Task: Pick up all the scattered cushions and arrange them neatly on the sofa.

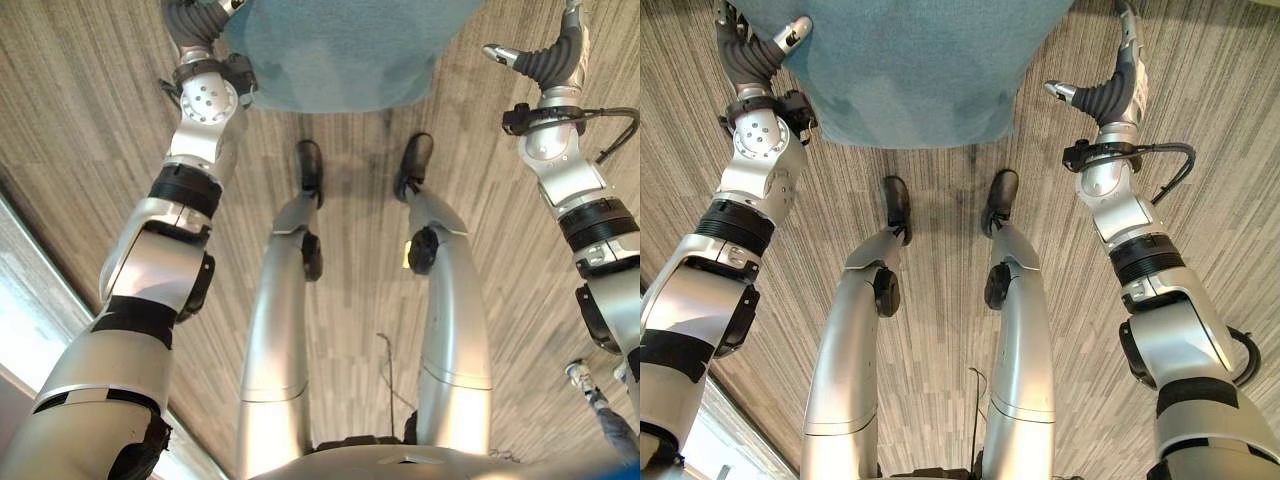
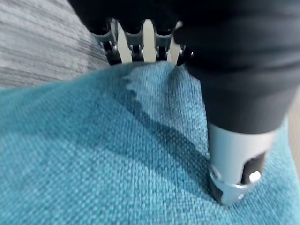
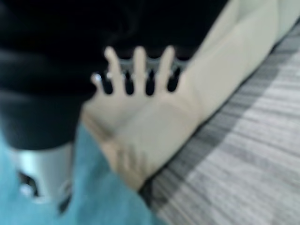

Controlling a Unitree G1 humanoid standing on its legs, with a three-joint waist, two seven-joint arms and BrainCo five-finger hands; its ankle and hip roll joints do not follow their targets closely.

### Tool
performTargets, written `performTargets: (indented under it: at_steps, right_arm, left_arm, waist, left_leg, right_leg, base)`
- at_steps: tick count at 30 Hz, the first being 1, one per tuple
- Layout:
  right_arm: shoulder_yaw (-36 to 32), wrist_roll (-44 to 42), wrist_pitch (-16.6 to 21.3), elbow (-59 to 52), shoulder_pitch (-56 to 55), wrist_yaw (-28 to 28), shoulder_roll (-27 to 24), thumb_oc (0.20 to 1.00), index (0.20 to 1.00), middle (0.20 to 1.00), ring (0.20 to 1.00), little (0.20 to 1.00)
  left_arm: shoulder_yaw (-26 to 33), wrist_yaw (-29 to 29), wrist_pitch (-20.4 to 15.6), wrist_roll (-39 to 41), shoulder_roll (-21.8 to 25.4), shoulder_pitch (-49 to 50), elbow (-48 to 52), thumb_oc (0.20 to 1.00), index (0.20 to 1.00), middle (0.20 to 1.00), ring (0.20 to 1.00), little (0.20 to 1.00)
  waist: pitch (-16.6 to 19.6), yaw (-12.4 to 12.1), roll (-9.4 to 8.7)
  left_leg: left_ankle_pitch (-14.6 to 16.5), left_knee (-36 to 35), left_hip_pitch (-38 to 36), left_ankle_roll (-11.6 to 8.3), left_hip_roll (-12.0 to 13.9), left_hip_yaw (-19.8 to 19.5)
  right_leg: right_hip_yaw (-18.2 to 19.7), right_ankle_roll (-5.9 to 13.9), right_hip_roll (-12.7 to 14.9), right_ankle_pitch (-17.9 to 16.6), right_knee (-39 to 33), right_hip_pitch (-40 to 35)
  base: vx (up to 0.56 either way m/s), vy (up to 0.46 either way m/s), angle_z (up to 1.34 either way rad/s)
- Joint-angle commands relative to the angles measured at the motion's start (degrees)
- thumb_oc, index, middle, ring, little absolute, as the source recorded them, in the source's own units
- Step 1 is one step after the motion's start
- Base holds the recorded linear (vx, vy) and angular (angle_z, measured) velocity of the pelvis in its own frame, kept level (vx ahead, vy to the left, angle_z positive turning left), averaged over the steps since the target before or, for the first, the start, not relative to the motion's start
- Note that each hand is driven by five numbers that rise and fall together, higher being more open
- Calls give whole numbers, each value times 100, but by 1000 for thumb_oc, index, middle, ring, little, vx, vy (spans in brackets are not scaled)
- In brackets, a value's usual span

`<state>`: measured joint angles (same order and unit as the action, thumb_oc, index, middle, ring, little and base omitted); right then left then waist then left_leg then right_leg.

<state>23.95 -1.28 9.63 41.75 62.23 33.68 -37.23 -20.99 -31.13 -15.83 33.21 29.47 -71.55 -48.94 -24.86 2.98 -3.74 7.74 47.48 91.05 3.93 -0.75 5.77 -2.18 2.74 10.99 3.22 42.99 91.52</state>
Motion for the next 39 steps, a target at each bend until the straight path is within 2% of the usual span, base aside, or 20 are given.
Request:
performTargets:
  at_steps: [1,7,9,17,21,22,24,36,37,38,39]
  right_arm:
    - [379,-235,79,368,24,18,127,1000,1000,1000,1000,1000]
    - [571,-339,-111,973,561,172,310,1000,1000,1000,1000,1000]
    - [555,-366,-296,1190,980,465,477,1000,1000,1000,1000,1000]
    - [729,-728,-240,1376,1430,417,507,1000,1000,1000,1000,1000]
    - [816,-1142,23,1307,1542,156,541,1000,1000,1000,1000,1000]
    - [873,-1415,191,1201,1632,42,553,1000,1000,1000,1000,1000]
    - [889,-1659,369,1057,1587,-161,627,1000,1000,1000,1000,1000]
    - [1051,-2685,863,654,1965,-769,1230,1000,1000,1000,1000,1000]
    - [990,-2905,965,536,1999,-854,1345,1000,1000,1000,1000,1000]
    - [971,-3027,1040,416,1990,-929,1391,464,464,464,464,464]
    - [973,-3031,1041,413,1985,-931,1389,200,200,200,200,200]
  left_arm:
    - [-111,125,-417,98,-384,292,303,1000,1000,1000,1000,1000]
    - [-209,72,-445,135,-555,269,533,1000,1000,1000,1000,1000]
    - [-227,-67,-443,123,-648,275,629,1000,1000,1000,1000,1000]
    - [-325,-71,-507,197,-690,211,930,1000,1000,1000,1000,1000]
    - [-440,78,-528,278,-723,177,1051,1000,1000,1000,1000,1000]
    - [-519,145,-589,352,-700,103,1124,1000,1000,1000,1000,1000]
    - [-544,305,-619,491,-719,123,1179,1000,1000,1000,1000,1000]
    - [-931,601,-644,778,-1074,-406,924,1000,1000,1000,1000,1000]
    - [-905,618,-689,849,-1134,-430,961,693,693,693,693,693]
    - [-852,614,-734,914,-1194,-406,995,310,310,310,310,310]
    - [-851,615,-736,915,-1196,-402,996,200,200,200,200,200]
  waist:
    - [674,-4,191]
    - [584,-114,240]
    - [526,-181,297]
    - [430,-232,343]
    - [372,-248,349]
    - [295,-238,362]
    - [304,-240,368]
    - [109,-212,378]
    - [86,-219,398]
    - [108,-223,390]
    - [111,-223,392]
  left_leg:
    - [356,57,-117,-214,-320,-512]
    - [334,102,-111,-244,-343,-506]
    - [331,114,-109,-271,-338,-491]
    - [260,24,-109,-335,-365,-531]
    - [192,-60,-109,-349,-385,-582]
    - [103,-96,-109,-430,-393,-628]
    - [90,-167,-109,-423,-392,-650]
    - [3,-10,-109,-482,-465,-611]
    - [31,55,-109,-472,-466,-593]
    - [33,59,-109,-473,-451,-565]
    - [33,59,-109,-473,-451,-564]
  right_leg:
    - [151,462,50,427,467,-271]
    - [161,416,68,518,696,-192]
    - [158,371,68,594,822,-159]
    - [110,351,77,650,829,-159]
    - [100,347,41,639,843,-161]
    - [116,374,12,610,833,-181]
    - [111,358,-1,627,824,-159]
    - [199,345,16,568,1012,-157]
    - [220,364,23,544,1052,-157]
    - [218,352,28,549,1047,-157]
    - [219,351,27,549,1046,-157]
  base:
    - [17,-47,3]
    - [19,-33,6]
    - [26,-69,7]
    - [5,-45,4]
    - [-5,-55,1]
    - [-13,-66,3]
    - [-3,-54,6]
    - [2,-2,3]
    - [11,66,3]
    - [3,42,2]
    - [0,0,0]
